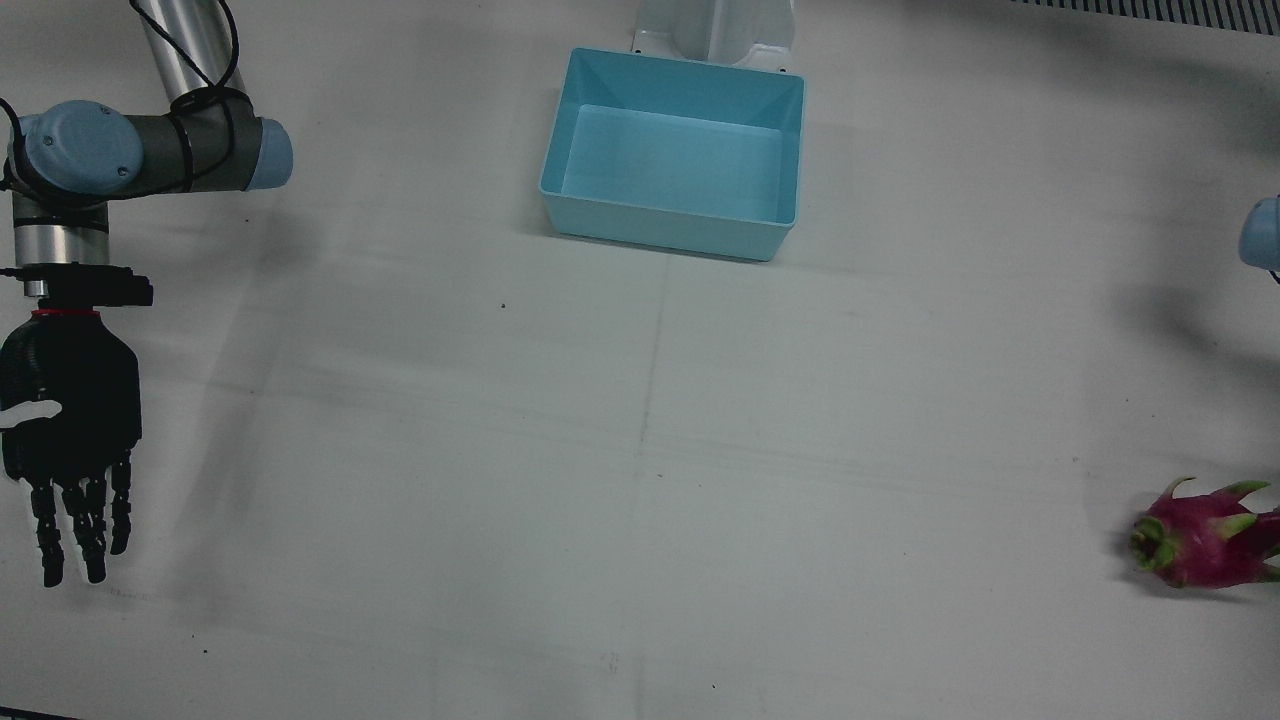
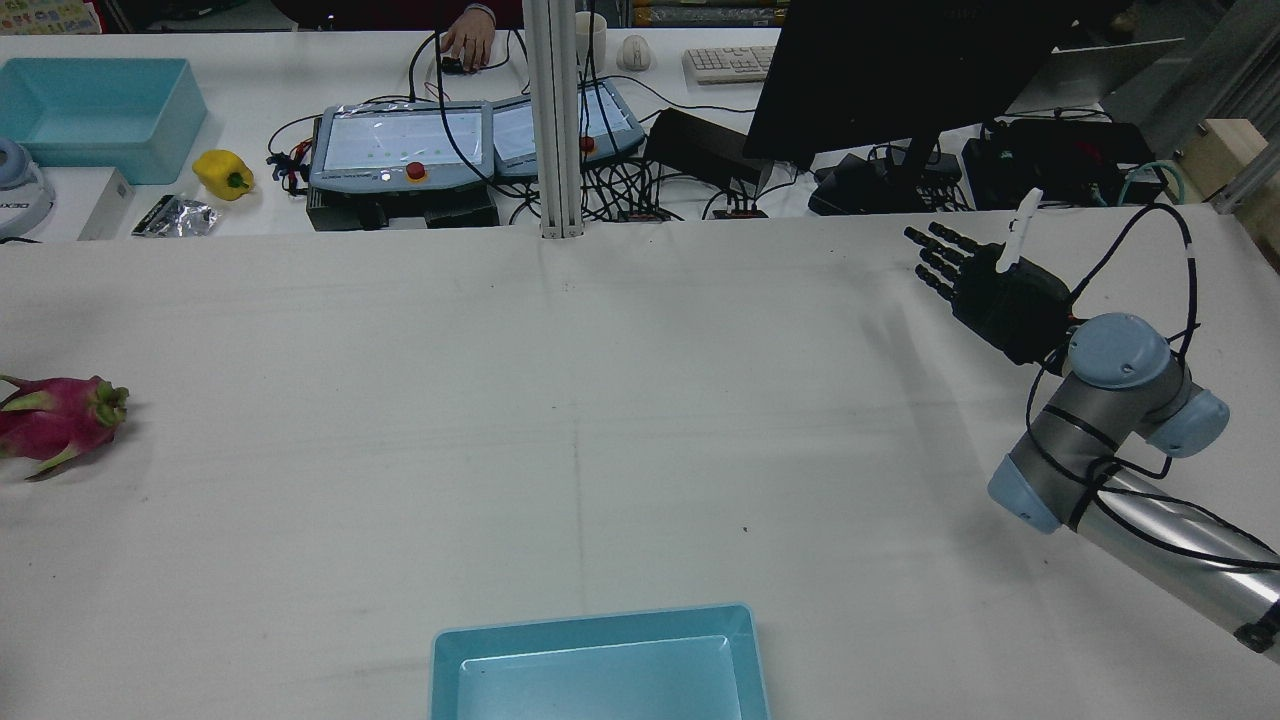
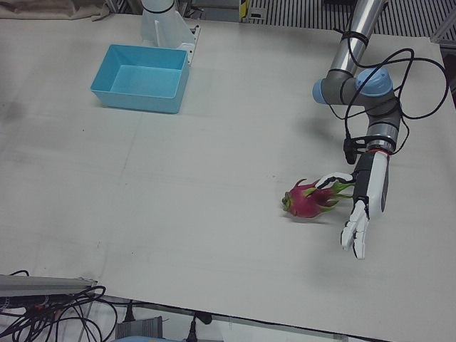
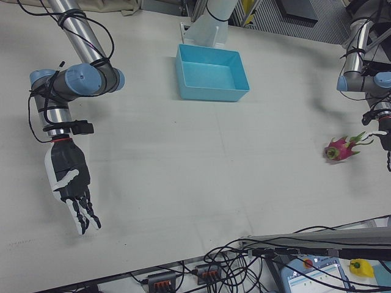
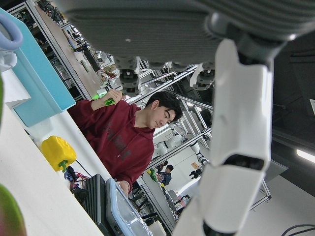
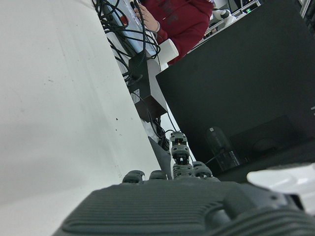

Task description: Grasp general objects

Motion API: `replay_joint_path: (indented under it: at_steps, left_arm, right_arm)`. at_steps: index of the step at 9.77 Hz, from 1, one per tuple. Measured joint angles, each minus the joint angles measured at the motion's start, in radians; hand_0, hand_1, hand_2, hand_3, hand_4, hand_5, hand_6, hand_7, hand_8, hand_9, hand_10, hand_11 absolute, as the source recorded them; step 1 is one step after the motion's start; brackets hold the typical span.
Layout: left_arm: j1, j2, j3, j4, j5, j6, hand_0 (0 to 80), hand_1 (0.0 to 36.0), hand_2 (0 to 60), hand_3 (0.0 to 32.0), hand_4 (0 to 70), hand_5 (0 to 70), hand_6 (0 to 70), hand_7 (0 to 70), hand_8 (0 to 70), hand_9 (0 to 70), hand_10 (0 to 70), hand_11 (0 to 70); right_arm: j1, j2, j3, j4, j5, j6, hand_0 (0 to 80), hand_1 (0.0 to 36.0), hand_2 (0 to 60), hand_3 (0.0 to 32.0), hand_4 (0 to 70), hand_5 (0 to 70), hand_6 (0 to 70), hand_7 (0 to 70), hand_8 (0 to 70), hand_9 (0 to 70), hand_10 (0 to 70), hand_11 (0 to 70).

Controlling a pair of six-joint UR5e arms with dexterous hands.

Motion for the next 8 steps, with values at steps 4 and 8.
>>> replay_joint_path:
  at_steps: [4,8]
  left_arm:
    - [-0.015,0.000,-0.010,0.003,0.005,-0.013,80.0,36.0,34.6,0.0,7.2,0.0,0.0,0.0,0.0,0.0,0.0,0.0]
    - [-0.092,0.016,0.003,-0.036,0.064,0.007,80.0,36.0,27.1,0.0,7.7,0.0,0.0,0.0,0.0,0.0,0.0,0.0]
  right_arm:
    - [0.000,0.000,0.000,0.000,0.000,0.000,0.0,0.0,0.0,0.0,0.0,0.0,0.0,0.0,0.0,0.0,0.0,0.0]
    - [0.000,0.000,0.000,0.000,0.000,0.000,0.0,0.0,0.0,0.0,0.0,0.0,0.0,0.0,0.0,0.0,0.0,0.0]
